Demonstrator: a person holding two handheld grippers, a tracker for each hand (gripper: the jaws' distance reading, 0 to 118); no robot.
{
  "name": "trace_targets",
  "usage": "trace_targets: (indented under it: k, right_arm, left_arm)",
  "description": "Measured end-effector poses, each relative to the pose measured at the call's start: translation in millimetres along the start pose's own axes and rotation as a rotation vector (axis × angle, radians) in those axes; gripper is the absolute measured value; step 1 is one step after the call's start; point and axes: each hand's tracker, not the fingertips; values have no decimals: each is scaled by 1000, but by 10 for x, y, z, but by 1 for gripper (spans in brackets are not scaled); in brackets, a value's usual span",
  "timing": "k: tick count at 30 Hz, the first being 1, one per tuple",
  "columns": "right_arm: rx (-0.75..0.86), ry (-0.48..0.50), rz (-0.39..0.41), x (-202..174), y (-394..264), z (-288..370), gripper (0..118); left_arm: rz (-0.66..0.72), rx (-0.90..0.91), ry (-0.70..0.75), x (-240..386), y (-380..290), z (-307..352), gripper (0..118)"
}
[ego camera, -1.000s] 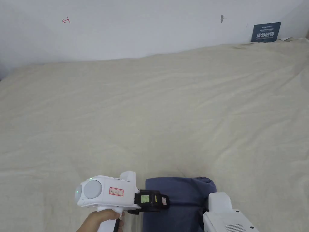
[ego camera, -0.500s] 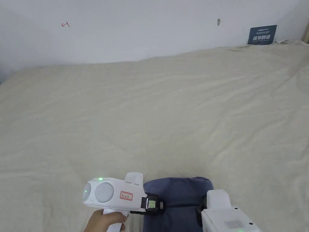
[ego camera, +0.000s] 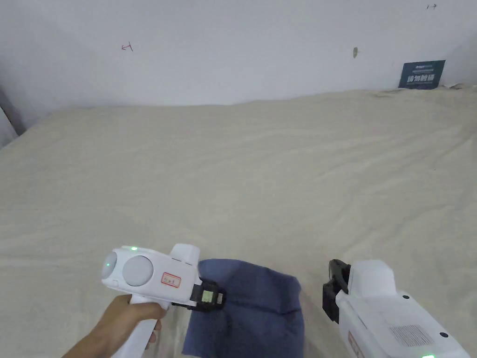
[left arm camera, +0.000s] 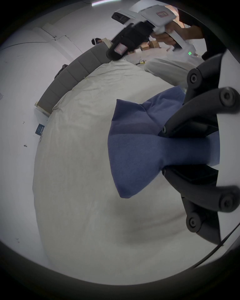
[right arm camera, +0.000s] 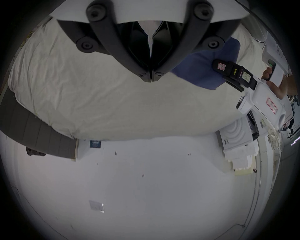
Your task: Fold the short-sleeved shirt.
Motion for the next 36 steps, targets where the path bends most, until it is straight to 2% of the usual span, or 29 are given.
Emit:
trace_targets:
  k: [9, 18, 22, 25, 31, 34, 36]
  right_arm:
    - [108, -6, 10, -5, 362, 129, 0]
    - [124, -30, 22, -45, 490, 91, 0]
    - [117, -44, 20, -34, 468, 39, 0]
    - [107, -57, 28, -38, 459, 17, 0]
    - [104, -62, 37, -53, 471, -11, 0]
    - [105, -63, 41, -67, 475, -15, 0]
    - [103, -61, 39, -72, 472, -14, 0]
  left_arm:
    - [36, 14, 230, -943, -61, 804, 21]
    - [89, -61, 448, -1766, -272, 1408, 22]
    - [126, -96, 491, -2076, -367, 1544, 22]
    - [207, -100, 527, -2290, -442, 1603, 21]
    - [259, -109, 526, -2469, -580, 1603, 22]
    - [251, -93, 525, -2488, -605, 1593, 28]
    - [280, -91, 534, -2516, -602, 1616, 41]
